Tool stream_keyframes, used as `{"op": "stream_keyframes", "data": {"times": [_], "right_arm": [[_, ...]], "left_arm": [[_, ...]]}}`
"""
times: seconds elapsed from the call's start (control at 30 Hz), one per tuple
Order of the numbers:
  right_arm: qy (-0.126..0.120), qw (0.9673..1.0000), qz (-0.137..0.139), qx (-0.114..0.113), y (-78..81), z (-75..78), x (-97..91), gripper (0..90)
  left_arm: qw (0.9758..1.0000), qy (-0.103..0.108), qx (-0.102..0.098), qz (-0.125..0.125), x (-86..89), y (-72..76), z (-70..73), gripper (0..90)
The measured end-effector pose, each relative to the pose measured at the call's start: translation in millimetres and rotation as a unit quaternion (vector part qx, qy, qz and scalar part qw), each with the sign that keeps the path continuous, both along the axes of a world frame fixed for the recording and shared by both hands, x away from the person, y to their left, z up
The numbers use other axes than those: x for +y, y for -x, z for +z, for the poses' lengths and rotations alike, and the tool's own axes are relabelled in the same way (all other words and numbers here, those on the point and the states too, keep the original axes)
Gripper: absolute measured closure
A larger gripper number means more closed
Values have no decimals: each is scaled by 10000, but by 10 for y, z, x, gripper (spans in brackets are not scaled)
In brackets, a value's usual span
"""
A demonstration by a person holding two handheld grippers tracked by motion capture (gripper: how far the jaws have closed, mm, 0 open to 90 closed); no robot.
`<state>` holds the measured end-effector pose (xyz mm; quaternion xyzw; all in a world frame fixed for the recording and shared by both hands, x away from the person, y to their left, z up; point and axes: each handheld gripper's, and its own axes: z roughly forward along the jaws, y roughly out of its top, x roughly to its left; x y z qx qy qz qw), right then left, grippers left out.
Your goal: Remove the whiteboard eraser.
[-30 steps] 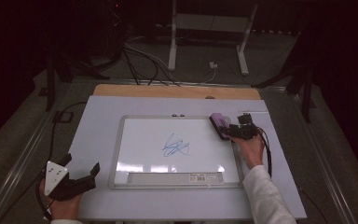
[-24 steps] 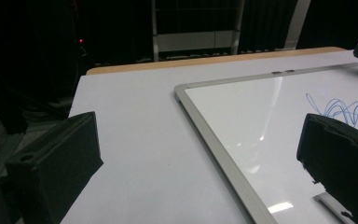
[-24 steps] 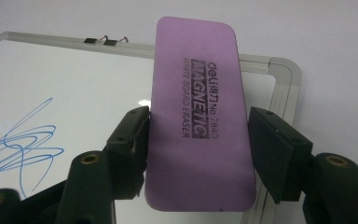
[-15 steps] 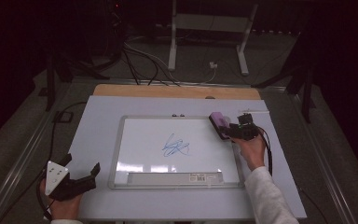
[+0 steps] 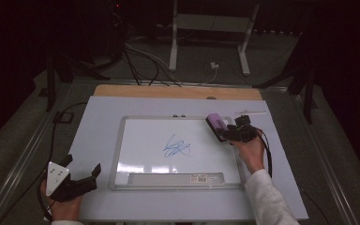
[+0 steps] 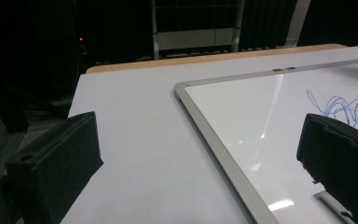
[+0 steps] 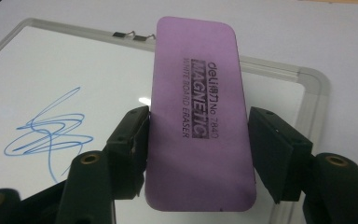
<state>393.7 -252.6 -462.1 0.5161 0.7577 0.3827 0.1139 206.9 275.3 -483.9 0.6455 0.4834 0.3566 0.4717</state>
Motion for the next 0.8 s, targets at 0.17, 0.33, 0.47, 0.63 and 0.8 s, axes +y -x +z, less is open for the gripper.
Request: {"op": "stream_keyframes", "data": {"times": [0.17,0.33,0.47,0.63,0.8], "right_arm": [[36,9999,107,-30,26,-2,74,409],[64,9998,208,-16,67,-28,149,409],[102,9996,251,-13,96,-33,197,409],[145,9993,331,-22,136,-43,249,409],[149,9991,398,-45,184,-59,298,409]], "left_arm": [[10000,-8,11,-3,-3,-2,-3,4],[10000,-17,13,-13,-10,-4,-3,4],[10000,-16,12,-14,-13,-3,-4,4],[10000,-21,17,-16,-13,-7,-6,4],[10000,-28,18,-11,-11,-4,-5,4]]}}
